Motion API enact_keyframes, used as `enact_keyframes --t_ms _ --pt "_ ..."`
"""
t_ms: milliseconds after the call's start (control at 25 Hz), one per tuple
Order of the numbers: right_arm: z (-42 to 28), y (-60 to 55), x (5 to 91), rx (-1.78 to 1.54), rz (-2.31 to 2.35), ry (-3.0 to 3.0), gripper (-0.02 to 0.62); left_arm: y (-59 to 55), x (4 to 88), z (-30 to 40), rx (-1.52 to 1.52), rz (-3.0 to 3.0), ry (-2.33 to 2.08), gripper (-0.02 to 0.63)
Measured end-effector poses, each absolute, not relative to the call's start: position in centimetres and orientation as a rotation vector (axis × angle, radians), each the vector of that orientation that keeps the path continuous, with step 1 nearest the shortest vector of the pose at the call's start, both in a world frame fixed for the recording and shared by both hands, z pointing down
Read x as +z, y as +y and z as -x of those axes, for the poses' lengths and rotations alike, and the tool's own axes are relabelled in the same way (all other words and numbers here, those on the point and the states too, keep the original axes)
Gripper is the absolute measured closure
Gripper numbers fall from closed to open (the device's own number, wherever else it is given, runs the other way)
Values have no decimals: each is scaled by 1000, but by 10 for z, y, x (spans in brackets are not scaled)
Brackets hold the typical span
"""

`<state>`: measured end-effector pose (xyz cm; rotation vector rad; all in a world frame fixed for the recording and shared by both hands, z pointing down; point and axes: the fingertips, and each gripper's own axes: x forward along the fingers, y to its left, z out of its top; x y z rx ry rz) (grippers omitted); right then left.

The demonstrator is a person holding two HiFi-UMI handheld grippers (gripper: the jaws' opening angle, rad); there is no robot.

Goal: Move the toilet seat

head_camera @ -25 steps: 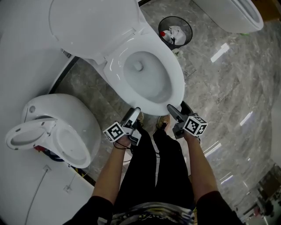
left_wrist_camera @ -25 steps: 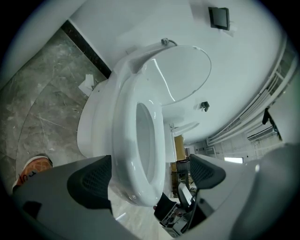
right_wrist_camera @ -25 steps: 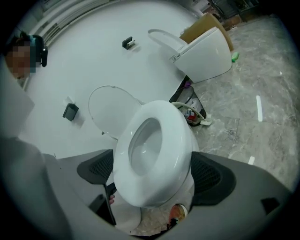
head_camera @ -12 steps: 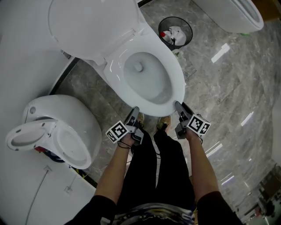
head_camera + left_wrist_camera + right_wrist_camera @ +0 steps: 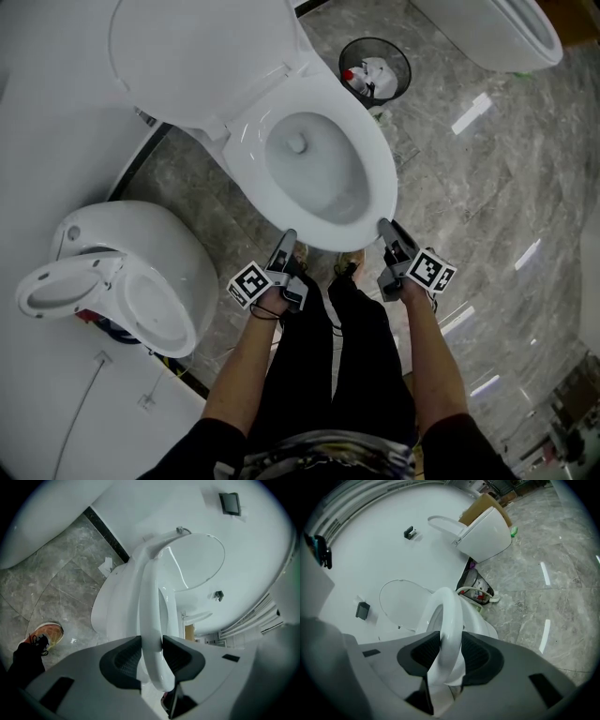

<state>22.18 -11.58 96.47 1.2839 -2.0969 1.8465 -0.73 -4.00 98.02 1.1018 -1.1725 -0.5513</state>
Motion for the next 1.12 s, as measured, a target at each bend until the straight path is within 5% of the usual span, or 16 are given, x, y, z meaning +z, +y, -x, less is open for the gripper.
enact_keyframes --t_ms 1120 --pt "-161 -162 735 1835 -961 -2309 454 -57 768 -21 -756 -1101 -1156 454"
